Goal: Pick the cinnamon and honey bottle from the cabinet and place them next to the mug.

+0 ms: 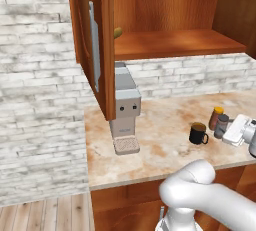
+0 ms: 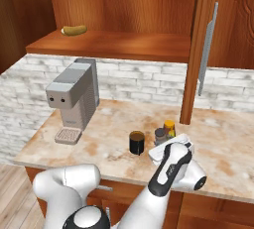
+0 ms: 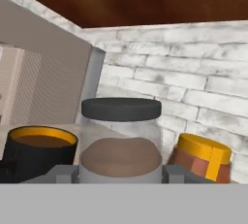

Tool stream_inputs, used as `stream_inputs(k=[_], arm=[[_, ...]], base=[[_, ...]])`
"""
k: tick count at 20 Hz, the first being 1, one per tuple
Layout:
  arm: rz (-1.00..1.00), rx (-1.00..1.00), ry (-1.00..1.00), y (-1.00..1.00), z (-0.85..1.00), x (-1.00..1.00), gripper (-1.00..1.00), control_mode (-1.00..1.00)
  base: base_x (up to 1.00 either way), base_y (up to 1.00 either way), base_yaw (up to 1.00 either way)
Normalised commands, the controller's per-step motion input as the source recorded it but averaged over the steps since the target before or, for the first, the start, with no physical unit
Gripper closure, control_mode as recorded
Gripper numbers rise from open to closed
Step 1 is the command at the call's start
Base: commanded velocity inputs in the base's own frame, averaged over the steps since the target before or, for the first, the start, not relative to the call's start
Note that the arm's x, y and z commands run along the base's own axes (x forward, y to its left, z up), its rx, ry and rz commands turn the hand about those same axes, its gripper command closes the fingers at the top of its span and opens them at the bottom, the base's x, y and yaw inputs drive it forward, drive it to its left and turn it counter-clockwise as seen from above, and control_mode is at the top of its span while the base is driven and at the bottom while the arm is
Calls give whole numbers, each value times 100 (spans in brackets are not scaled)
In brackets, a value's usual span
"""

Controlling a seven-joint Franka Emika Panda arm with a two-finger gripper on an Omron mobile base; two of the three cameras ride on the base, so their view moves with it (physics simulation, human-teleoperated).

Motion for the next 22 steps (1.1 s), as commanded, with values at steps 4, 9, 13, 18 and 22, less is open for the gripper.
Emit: stream_inputs(k=[4,9,13,18,22], arm=[[0,0,0,-3,-37,23,100,-100],[0,0,0,0,-36,35,100,-100],[0,0,0,0,-31,23,100,-100],[0,0,0,-1,-22,0,100,-100],[0,0,0,-1,-26,0,-100,-100]], base=[[0,0,0],[0,0,0],[0,0,0],[0,0,0],[0,0,0]])
